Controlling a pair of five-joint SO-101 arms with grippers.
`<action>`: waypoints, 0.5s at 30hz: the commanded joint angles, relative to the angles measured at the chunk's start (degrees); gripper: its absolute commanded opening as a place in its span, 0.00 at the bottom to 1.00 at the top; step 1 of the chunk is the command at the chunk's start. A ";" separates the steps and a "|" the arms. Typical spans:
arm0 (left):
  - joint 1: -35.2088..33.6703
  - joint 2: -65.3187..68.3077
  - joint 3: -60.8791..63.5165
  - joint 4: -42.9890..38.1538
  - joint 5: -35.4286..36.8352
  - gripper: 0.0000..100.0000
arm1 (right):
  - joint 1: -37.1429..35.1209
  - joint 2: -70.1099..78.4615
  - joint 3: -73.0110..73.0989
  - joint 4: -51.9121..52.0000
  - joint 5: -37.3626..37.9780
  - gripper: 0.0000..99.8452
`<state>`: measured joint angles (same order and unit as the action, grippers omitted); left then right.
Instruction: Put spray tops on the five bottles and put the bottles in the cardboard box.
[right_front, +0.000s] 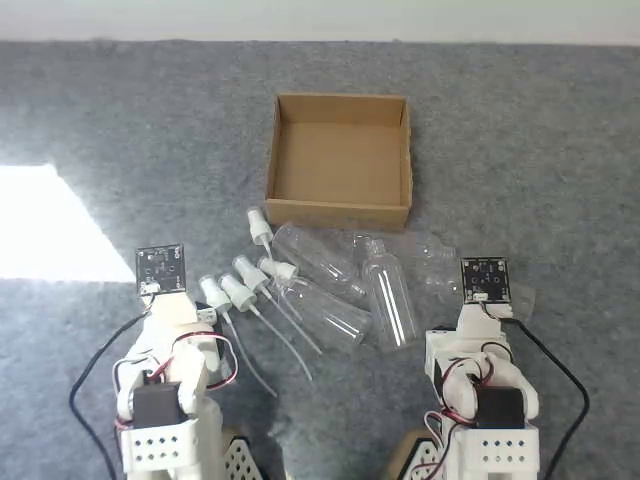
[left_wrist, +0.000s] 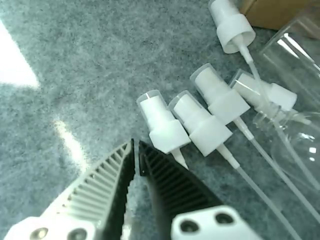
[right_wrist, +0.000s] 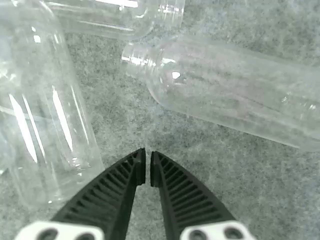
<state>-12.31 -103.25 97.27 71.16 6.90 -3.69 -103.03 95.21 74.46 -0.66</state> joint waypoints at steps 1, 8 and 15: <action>-0.09 0.18 -0.84 0.26 -0.35 0.01 | 0.40 -0.75 1.23 0.57 -0.53 0.02; -0.09 0.18 -0.84 0.26 -0.35 0.01 | 2.51 -0.84 -1.49 1.54 4.57 0.02; -0.09 0.18 -0.84 0.26 -0.35 0.01 | 6.29 -0.84 -9.05 2.24 23.74 0.01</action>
<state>-12.31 -103.25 97.27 71.16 6.90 1.58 -103.30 91.60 76.31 15.78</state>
